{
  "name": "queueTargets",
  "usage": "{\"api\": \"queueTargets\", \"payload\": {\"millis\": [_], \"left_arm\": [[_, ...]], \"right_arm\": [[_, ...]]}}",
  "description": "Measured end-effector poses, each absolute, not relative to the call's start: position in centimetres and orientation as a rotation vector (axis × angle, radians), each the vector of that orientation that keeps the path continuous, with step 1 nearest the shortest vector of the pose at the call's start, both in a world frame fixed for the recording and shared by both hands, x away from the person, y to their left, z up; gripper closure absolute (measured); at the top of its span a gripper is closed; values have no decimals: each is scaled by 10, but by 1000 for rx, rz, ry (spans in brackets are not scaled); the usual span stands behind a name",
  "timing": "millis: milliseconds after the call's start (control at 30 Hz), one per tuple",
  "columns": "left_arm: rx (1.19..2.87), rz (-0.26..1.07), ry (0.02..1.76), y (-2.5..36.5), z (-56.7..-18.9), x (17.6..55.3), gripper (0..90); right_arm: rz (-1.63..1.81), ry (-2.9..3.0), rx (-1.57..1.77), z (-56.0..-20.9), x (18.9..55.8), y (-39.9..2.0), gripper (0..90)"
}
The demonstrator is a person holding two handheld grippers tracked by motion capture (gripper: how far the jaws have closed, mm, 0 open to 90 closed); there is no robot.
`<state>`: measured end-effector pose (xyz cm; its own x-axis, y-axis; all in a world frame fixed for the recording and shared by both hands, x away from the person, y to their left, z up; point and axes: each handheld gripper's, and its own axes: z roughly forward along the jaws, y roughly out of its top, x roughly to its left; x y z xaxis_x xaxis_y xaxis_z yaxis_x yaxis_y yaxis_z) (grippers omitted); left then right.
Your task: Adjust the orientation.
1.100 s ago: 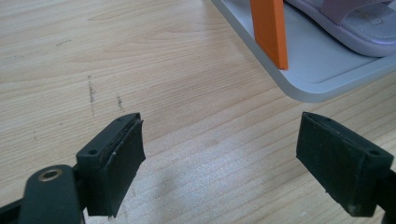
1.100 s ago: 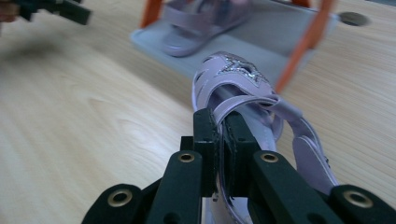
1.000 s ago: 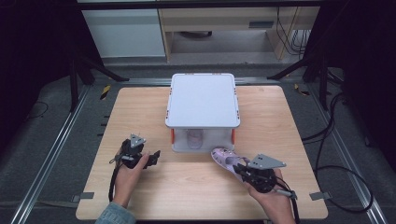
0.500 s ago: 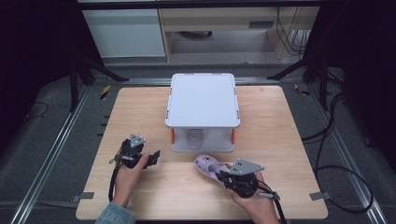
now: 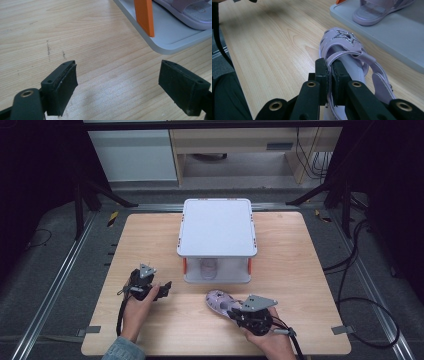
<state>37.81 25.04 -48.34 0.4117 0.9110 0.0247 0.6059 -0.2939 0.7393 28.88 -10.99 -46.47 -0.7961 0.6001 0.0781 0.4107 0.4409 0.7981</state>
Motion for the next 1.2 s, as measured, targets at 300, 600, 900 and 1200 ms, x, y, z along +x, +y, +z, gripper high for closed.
{"api": "queueTargets", "payload": {"millis": [300, 600, 900, 1200], "left_arm": [[2015, 597, 1284, 251, -483, 378, 141], [2017, 597, 1284, 250, -483, 378, 141], [2022, 600, 1282, 249, -484, 378, 141], [2022, 597, 1284, 250, -484, 378, 141]], "right_arm": [[1265, 2528, 863, -470, 287, -105, 828], [1275, 2545, 852, -463, 285, -114, 637], [1259, 2459, 875, -444, 294, -143, 599], [1177, 2520, 851, -456, 306, -144, 524]]}}
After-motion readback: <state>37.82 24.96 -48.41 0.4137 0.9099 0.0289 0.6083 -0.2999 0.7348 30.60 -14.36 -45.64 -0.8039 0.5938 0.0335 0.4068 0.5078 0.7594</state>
